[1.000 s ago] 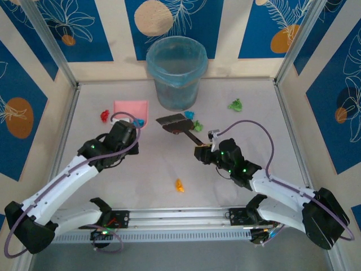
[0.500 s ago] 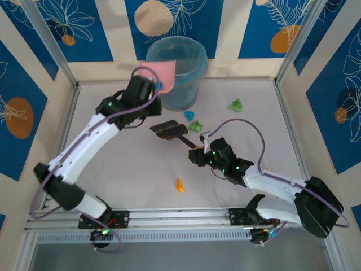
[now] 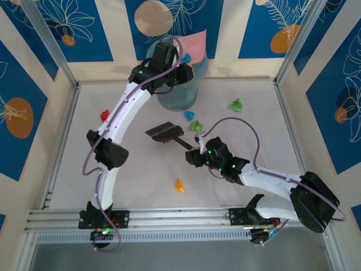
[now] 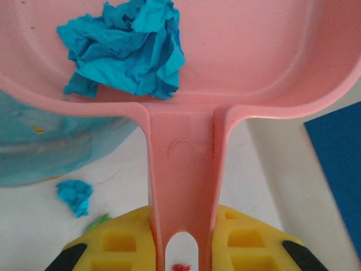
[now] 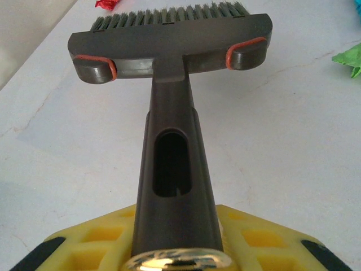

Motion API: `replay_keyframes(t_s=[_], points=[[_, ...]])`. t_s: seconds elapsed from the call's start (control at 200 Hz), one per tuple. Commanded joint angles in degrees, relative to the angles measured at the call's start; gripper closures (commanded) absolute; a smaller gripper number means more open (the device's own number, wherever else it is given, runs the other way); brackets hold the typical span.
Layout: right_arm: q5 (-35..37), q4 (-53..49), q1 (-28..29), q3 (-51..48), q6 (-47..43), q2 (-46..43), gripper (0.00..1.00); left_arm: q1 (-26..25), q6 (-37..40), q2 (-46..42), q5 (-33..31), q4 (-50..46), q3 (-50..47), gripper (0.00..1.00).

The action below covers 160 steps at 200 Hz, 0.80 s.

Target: Sweep away the paper scraps from the table

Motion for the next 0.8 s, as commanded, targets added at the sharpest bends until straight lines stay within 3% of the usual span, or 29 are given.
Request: replay_keyframes(t_s=[0.0,0.135,0.34,0.435,0.58,0.795], points=[[0.0,2.5,0.4,2.5,-1.7,0.3,1.0,2.8,-9.1,2.2,8.6,4.7,2.6,1.0],[-0.1,2.4,0.6,2.7,-2.1,0.5,1.0,4.3,-21.2,2.9,17.9,20.9,-3.9,1.0],[0.1,2.2,1.1,3.1,-2.6,0.7,1.0,5.9,-36.9,6.2,25.3,40.6,-4.4,1.0],[0.3,2.2,1.3,3.2,-2.9,0.8,1.0,6.9,-43.0,6.6,25.9,48.4,-5.8,1.0],[0.7,2.0,1.4,3.4,-3.3,0.9,1.0,7.0,-53.9,4.8,23.0,67.6,-16.2,1.0],[1.0,1.9,1.7,3.5,-3.7,1.2,1.0,7.1,-58.9,3.7,19.7,81.6,-21.7,1.0]])
